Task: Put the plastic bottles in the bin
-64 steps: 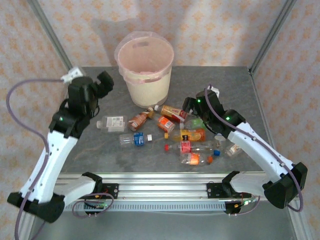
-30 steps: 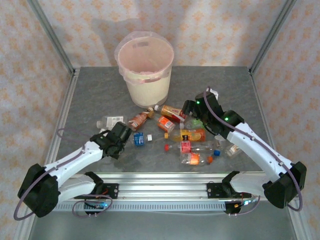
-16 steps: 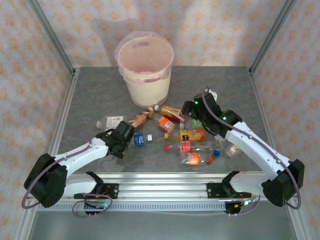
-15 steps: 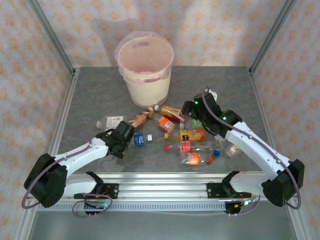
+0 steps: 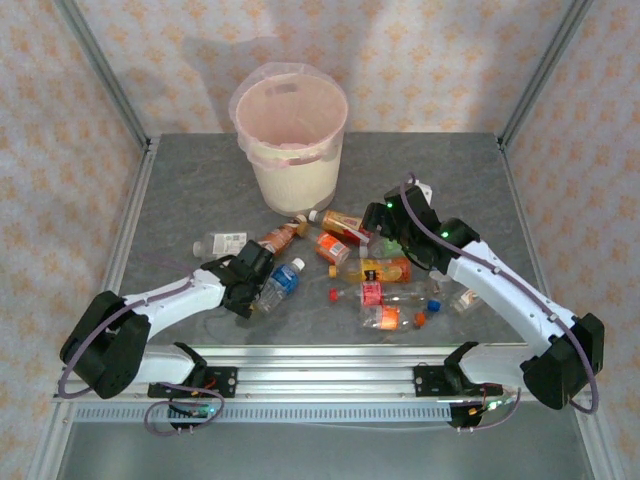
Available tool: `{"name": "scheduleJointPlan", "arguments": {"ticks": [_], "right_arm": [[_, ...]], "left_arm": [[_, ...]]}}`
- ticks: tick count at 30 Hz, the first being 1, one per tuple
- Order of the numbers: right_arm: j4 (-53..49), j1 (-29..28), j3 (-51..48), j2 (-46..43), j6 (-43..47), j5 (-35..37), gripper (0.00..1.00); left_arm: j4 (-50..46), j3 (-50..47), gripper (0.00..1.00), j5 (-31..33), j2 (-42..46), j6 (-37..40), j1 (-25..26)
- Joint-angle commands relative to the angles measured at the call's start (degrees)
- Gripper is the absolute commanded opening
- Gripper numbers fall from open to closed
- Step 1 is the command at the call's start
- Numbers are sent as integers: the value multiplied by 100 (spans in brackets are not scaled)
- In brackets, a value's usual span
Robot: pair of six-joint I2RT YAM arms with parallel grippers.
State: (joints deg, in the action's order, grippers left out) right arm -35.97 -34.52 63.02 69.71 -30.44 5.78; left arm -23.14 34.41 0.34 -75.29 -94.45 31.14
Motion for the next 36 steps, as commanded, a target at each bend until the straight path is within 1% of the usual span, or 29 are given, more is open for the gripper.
{"name": "scheduleJointPlan", "arguments": {"ticks": [1,3,6,9,12,14,16,19,21,23,25,30,31,36], "right_arm": [[-68,-13,-27,-28,-68,-41,99],[-110,-11,-10,-36,-68,-68,100],[-139,-11,0,-52,-71,-91,100],[-156,-15,-9,-59,-77,-103,100],[-189,-11,8,-63,-63,-112,100],[-232,-11,25,-87,-61,-63,100],[-276,-11,34,-116,-59,13,100],[-325,-11,43,-135,-72,83,100],[-341,-11,44,-147,-93,107,100],[-352,-18,52,-151,-117,140,100],[-343,-12,61,-148,-137,162,100],[-300,-12,87,-116,-150,145,100],[-284,-15,87,-96,-156,127,100],[-275,-17,105,-10,-164,72,100]], "left_arm": [[46,24,100,-152,-101,65,26],[-146,118,100,-115,-43,251,32],[-607,401,100,-83,5,778,33],[-1157,813,100,41,10,1622,-1],[-1780,1335,100,293,-51,2688,-67],[-2008,1625,100,411,-66,3465,-70],[-2020,1810,100,314,-24,4289,-79],[-2066,1997,100,72,22,5190,-81],[-2041,2042,100,-246,-1,5649,-76],[-2061,2060,100,-445,-53,5952,-10],[-2097,2056,100,-458,-114,6146,147],[-2152,2103,100,-257,-297,6352,606],[-2135,2115,100,-230,-353,6504,697],[-1926,2081,100,-280,-687,6514,967]]}}
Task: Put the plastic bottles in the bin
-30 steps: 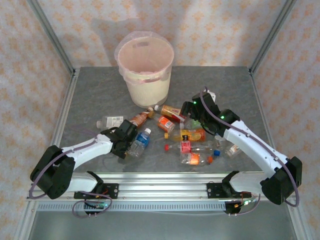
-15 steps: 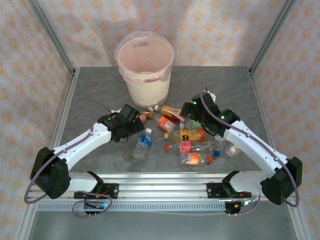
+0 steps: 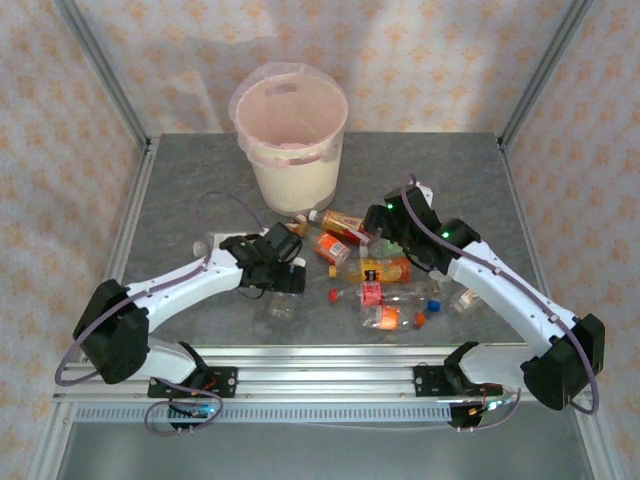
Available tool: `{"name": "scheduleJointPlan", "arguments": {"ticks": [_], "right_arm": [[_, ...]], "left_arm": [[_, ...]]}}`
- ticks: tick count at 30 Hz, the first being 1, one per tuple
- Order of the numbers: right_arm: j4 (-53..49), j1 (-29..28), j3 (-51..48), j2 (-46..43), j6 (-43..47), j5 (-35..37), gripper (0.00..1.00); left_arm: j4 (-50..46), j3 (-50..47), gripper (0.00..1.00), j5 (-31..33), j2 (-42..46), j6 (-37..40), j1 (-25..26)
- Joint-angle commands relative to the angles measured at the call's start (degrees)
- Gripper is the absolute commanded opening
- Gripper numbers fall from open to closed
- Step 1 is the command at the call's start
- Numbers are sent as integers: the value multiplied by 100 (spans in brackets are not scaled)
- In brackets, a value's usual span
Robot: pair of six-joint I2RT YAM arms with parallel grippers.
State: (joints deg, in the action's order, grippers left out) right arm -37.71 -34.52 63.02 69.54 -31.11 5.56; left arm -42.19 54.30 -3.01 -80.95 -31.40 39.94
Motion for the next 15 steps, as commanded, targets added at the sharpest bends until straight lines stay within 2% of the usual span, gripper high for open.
{"name": "scheduleJointPlan", "arguments": {"ticks": [1,9,12,15], "right_arm": [[-104,-17,96,7,-101,102,100],[-100,-11,87,-2,-70,142,100],[-86,-11,53,-5,-86,146,100],[-77,-17,19,-2,-97,134,100]], "left_arm": [[20,71,100,62,-197,182,102],[306,17,99,146,-795,109,117],[438,2,95,122,-967,-66,154],[500,-31,87,168,-1068,-77,177]]}}
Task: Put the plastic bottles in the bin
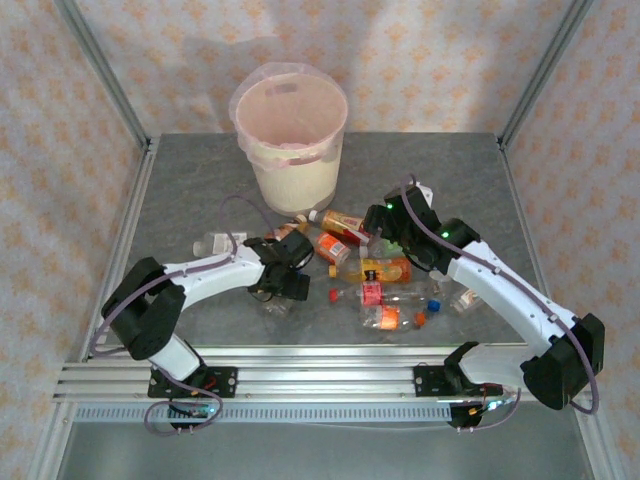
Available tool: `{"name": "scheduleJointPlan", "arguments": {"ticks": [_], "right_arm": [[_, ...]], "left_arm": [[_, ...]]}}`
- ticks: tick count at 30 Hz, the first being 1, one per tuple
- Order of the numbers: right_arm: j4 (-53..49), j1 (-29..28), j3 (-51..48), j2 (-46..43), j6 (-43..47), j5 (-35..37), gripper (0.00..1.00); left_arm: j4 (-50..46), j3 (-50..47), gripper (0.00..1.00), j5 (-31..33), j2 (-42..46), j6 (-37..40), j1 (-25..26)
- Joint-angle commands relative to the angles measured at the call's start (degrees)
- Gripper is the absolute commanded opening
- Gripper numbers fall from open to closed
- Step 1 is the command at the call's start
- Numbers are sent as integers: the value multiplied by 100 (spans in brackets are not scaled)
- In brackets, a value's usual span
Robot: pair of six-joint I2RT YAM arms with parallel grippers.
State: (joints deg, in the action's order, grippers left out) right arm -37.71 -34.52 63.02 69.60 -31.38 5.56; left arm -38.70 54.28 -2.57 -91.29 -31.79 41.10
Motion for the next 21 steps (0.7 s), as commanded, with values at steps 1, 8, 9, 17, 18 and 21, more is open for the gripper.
{"name": "scheduleJointPlan", "arguments": {"ticks": [1,8,9,17,18,21], "right_arm": [[-74,-11,17,-8,-73,138,100],[-69,-13,43,-2,-62,167,100],[-83,-11,58,-8,-53,178,100],[-78,-11,19,-149,-80,348,100],[-69,-12,2,-150,-88,378,100],[-6,-11,-52,-345,-92,418,100]], "left_arm": [[173,-59,85,140,-53,-40,65],[406,-361,72,193,61,-112,65],[396,-374,70,203,99,-115,65],[241,-193,65,147,865,-75,129],[224,-121,63,143,1029,-74,150],[189,95,62,168,1558,-46,204]]}}
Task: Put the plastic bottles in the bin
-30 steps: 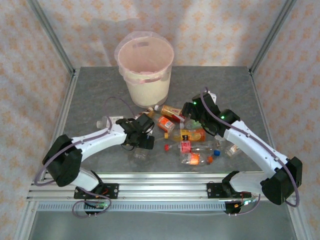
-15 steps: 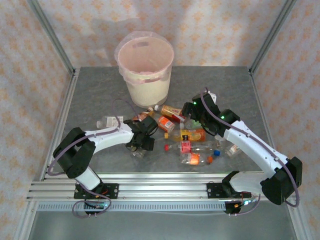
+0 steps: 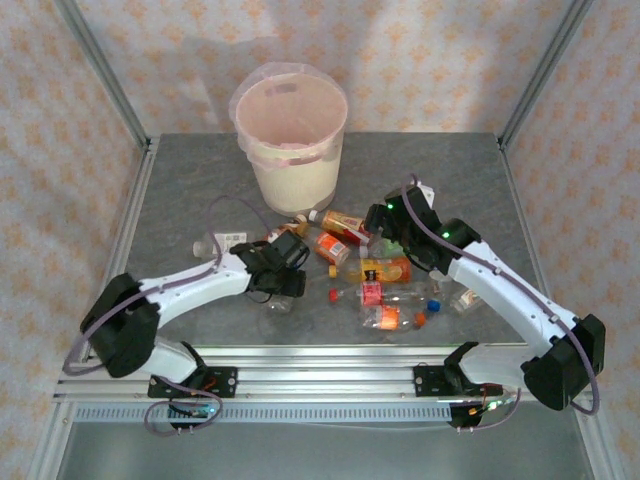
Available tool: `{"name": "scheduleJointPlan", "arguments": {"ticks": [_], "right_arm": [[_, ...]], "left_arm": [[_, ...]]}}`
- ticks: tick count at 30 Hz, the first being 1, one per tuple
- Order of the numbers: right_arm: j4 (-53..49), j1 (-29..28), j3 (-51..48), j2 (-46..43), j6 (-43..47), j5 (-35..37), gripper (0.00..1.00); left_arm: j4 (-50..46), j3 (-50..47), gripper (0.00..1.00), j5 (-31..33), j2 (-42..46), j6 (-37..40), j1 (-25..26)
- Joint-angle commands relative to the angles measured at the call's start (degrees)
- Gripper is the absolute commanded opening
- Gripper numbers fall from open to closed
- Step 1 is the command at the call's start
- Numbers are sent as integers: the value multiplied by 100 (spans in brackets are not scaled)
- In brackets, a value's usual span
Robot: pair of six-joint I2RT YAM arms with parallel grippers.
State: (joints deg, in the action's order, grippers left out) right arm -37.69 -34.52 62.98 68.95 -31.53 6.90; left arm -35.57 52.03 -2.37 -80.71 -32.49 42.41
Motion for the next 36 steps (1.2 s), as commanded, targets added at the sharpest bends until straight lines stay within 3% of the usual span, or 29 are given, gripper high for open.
{"name": "scheduleJointPlan", "arguments": {"ticks": [1,7,13,17,25,36], "right_arm": [[6,-18,-58,-305,-75,294,100],[206,-14,-226,-489,-8,324,99],[324,-13,-350,-611,-15,420,99],[204,-18,-295,-619,-19,483,99],[167,-12,-291,-692,-46,480,99],[107,-12,-392,-677,-150,387,99]], "left_arm": [[-127,405,61,157,657,41,74],[-154,1252,58,659,1480,523,74],[337,2547,59,1520,1322,1592,-1],[665,3559,59,1425,680,2144,-485],[812,5778,60,932,-1060,2305,-1585],[292,8446,60,1036,-3413,2216,-2287]]}}
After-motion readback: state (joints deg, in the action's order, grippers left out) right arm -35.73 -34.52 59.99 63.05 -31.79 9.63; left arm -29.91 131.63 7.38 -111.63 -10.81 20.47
